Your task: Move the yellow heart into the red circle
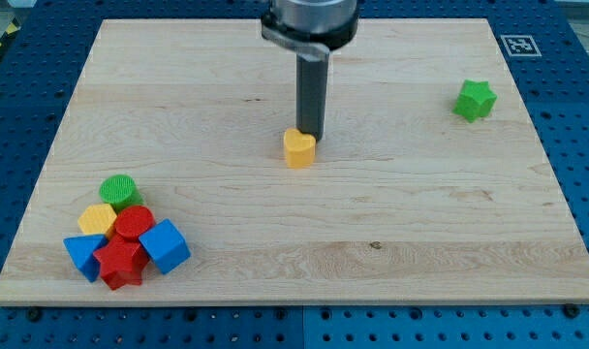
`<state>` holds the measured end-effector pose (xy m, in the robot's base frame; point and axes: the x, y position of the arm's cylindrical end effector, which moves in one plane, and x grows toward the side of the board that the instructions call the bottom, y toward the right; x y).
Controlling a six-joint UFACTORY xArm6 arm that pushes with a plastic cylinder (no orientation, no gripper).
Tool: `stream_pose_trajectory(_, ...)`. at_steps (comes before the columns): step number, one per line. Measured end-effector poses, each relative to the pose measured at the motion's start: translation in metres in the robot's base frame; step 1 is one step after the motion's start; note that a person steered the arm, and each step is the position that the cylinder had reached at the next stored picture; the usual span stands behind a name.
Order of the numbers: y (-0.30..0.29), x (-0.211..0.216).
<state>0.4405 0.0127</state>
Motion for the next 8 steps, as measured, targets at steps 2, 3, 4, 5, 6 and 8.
stream_pose_trajectory(2,-0.007,0.058)
stream_pose_trajectory(3,-0.028,0.071)
stream_pose_trajectory(4,-0.06,0.074)
stream_pose_trajectory(5,-0.095,0.077)
stream_pose_trajectory(6,-0.134,0.083)
stream_pose_trajectory(8,-0.14,0.087)
